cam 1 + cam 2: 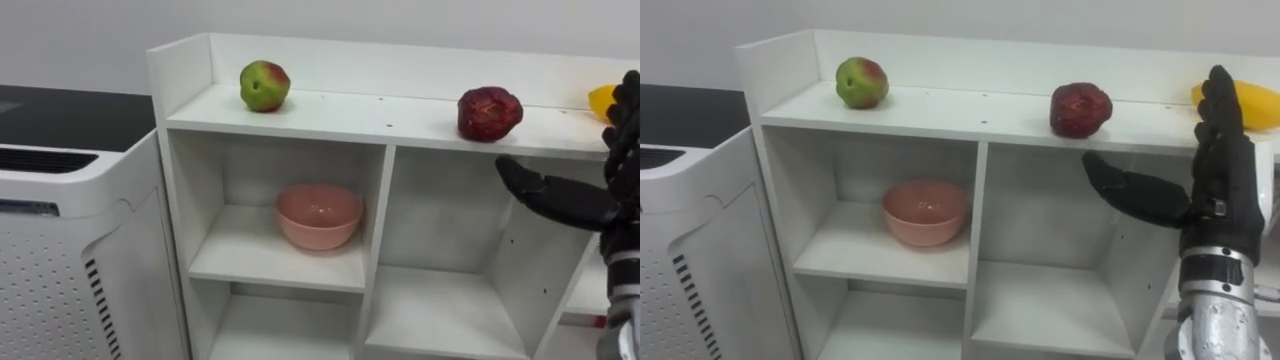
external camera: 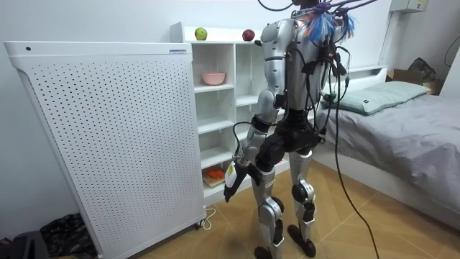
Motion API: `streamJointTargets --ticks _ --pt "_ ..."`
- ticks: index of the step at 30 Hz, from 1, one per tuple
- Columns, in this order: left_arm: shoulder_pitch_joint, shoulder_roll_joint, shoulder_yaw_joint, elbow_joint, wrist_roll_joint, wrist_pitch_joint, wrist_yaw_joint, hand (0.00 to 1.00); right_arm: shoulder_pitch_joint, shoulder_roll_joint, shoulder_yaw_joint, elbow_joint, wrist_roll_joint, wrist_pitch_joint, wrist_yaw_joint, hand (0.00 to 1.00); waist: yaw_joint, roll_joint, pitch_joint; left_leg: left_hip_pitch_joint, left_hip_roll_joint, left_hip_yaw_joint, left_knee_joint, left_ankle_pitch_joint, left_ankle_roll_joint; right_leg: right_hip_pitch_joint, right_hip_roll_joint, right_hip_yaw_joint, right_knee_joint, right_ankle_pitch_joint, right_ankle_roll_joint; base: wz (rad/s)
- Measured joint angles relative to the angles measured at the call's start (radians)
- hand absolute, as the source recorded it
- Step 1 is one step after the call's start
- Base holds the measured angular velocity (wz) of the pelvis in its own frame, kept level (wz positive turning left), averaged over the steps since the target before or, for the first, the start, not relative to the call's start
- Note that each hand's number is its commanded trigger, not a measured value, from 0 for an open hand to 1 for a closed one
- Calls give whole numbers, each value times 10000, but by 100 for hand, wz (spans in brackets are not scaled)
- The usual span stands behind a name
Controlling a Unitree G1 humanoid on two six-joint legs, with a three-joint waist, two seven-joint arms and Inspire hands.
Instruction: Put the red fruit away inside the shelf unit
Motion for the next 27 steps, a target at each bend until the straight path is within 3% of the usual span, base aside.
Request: streamJointTargets --ticks 5,8,16,27 --pt "1 40 -11 0 -17 54 1 0 -25 -92 53 221 213 43 -4 0 11 -133 40 -14 -6 -31 20 2 3 25 -20 -136 3 0 0 0" --pt "9 76 -21 6 -23 70 -34 0 -299 -257 141 423 435 281 -8 0 39 -196 72 -52 -7 -34 40 3 5 0 -28 -195 18 0 0 0" --pt "45 225 -22 43 -83 73 -169 0 -926 -350 360 443 746 306 24 0 121 -322 14 -74 -5 -98 43 4 5 12 -40 -443 7 0 0 2" --pt "26 236 -18 41 -83 67 -175 0 -927 -383 697 777 778 304 696 0 241 -284 38 -130 -6 -192 70 4 4 30 -39 -504 -2 0 0 1"
